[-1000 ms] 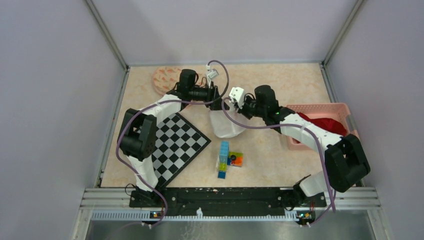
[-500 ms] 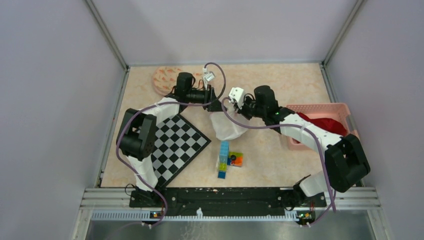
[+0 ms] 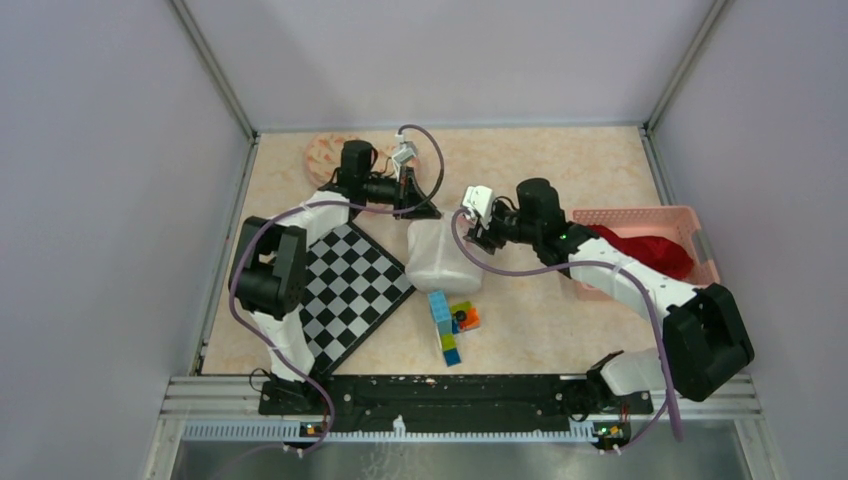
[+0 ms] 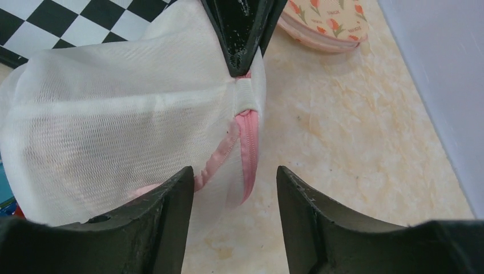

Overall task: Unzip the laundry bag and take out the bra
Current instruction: Unzip the laundry bag at the center of the board.

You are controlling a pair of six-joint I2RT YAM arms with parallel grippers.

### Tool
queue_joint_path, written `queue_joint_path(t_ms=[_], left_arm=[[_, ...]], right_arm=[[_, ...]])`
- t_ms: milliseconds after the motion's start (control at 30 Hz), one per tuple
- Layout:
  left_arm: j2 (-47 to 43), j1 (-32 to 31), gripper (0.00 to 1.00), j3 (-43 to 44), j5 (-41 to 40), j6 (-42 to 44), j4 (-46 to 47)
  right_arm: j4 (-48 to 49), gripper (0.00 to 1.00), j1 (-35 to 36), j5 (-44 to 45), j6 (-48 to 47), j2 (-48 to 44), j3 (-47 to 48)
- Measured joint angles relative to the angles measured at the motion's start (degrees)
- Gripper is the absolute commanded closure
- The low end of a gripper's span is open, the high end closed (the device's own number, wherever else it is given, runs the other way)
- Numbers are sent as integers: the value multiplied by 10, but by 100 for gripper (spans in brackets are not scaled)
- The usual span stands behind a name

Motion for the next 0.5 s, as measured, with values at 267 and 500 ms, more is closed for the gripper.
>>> queue_joint_path(t_ms=[267, 500], left_arm=[[20, 0, 100, 54, 14, 56, -23], [56, 0, 100, 83, 12, 33, 29]], right_arm=[[33, 49, 0, -11, 9, 0, 0], [60, 41, -4, -9, 14, 8, 4]])
